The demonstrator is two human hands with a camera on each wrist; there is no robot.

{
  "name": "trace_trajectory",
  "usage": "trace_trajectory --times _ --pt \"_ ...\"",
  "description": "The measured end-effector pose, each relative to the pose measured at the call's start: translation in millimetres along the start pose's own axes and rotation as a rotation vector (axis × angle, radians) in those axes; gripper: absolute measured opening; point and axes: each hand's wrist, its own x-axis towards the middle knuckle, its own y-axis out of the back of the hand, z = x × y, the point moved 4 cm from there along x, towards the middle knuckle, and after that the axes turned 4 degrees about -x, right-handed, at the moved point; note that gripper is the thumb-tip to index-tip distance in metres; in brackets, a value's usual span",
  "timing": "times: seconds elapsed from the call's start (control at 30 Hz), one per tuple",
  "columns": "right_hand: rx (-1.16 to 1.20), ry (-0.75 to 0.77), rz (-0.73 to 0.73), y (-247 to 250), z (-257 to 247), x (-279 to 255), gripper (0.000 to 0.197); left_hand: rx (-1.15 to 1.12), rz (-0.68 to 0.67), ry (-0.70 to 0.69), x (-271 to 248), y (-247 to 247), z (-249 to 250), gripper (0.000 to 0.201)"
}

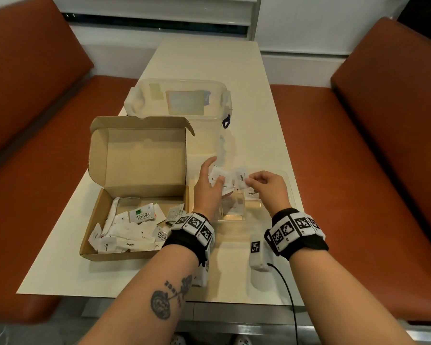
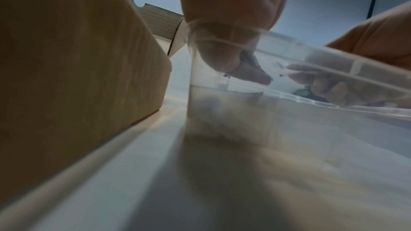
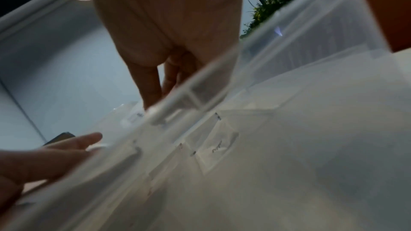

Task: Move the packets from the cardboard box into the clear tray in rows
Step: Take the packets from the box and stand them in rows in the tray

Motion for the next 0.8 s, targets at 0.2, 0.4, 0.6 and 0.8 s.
trace_trajectory --times 0.2,0.4,0.6,0.8 --pt "0.297 -0.078 0.057 -4 0 -8 0.010 -0.179 -0.069 0.109 4 -12 -2 0.025" --pt "0.407 -0.103 0.068 -7 -2 -10 0.006 -0.337 -0.132 0.172 3 -20 -2 0.017" --pt "0.027 0.053 0.040 -4 -15 -8 0.020 0.024 -0.125 0.059 8 -14 -4 0.009" --pt "-0.414 0.303 -0.130 2 -40 1 0.030 0.279 -0.201 -0.042 11 -13 -6 0.012"
